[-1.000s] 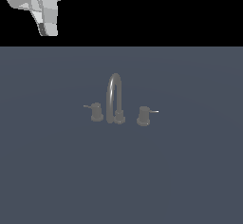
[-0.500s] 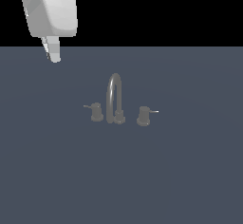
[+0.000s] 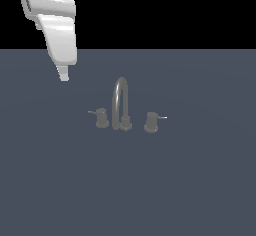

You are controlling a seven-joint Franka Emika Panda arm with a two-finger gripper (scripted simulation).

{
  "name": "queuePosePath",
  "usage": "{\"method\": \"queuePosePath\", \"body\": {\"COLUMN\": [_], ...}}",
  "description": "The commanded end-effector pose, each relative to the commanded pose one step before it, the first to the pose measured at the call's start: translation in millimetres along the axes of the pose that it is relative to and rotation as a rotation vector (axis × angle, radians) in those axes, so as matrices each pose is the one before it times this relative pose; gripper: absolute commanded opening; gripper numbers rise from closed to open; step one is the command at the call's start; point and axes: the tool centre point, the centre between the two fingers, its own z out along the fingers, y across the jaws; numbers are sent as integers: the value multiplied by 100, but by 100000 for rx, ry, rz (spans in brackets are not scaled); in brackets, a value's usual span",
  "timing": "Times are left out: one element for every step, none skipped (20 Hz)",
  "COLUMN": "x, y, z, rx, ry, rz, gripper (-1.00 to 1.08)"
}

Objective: Turn on the faucet by rotating a designated handle.

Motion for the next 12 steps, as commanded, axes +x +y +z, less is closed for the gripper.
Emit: {"method": "queuePosePath", "body": {"x": [348,142,144,147,148,151,155,158,163,167,172,178], "y": [-917,-354,-355,-357,-360,-364,-368,-374,-381,-390,-399,-410], "z": [1015,399,402,405,409,415,421,428,437,447,458,470], "rx": [90,0,-4,-7,-10,-14,-17,-20,-22,-25,-27,-29], "ry": [60,34,38,43,48,53,58,63,68,74,79,84], "rz": [4148,1613,1620,1632,1645,1665,1689,1718,1752,1791,1834,1884], "gripper": [-100,-100,-100,-100,-100,-100,-100,-100,-100,-100,-100,-100]}}
